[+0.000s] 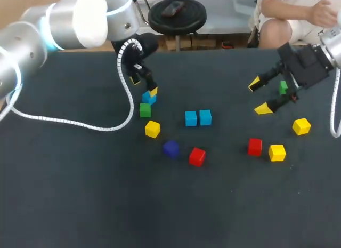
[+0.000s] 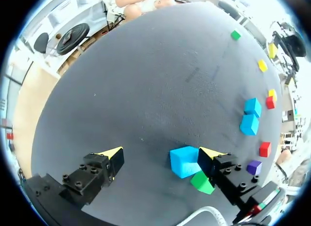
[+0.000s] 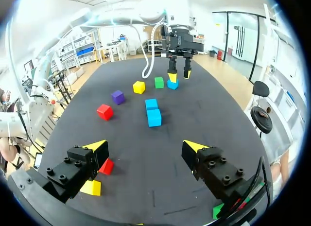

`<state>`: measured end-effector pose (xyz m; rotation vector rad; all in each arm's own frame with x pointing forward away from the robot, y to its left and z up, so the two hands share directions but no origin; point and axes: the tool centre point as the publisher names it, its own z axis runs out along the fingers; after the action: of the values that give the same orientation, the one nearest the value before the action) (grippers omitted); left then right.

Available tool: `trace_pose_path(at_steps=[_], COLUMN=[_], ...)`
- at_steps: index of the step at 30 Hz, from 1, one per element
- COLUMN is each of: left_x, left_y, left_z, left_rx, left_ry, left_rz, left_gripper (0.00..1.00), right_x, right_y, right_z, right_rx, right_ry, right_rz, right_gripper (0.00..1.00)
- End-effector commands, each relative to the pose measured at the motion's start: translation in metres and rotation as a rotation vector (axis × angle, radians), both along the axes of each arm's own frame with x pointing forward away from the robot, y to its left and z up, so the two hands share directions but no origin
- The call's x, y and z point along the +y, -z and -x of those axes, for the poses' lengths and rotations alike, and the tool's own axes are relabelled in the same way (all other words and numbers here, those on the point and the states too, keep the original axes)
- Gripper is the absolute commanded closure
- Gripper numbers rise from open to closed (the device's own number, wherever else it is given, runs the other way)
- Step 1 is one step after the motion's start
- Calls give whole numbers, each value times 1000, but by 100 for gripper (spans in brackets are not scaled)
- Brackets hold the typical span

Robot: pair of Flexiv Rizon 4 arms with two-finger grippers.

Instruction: Place the blue cubes, place green cubes on the blue cubes, place the yellow cubes on the green cubes, then place the red cubes on the yellow cubes, and place purple cube on the red cubes.

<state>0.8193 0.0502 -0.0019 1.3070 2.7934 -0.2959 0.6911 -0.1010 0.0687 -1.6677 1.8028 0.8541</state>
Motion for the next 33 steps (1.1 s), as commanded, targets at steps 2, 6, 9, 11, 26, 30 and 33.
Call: trace_pose_path(at_steps=[2, 6, 9, 11, 26, 30, 33], left_x=[7, 5, 2, 0, -1, -8, -12], left_y=[10, -7, -21, -27, -12, -10, -8], left_z=[14, 12, 15, 17, 44, 38, 35], left_rx=[-46, -87, -117, -124, -141, -149, -152], left_ry=[-18, -2, 23, 33, -30, 23, 50], left_rz=[0, 11, -6, -18, -25, -24, -19], left_gripper=[0, 0, 0, 0, 0, 0, 0], right_x=[0, 0, 0, 0, 0, 0, 0], right_y=[0, 0, 0, 0, 0, 0, 0], right_z=[0, 0, 0, 0, 0, 0, 0], right_rx=[-1, -1, -1, -1, -1, -1, -1], right_ry=[-1, -1, -1, -1, -1, -1, -1], right_rz=[-2, -2, -2, -2, -2, -2, -2], right_gripper=[0, 0, 0, 0, 0, 0, 0])
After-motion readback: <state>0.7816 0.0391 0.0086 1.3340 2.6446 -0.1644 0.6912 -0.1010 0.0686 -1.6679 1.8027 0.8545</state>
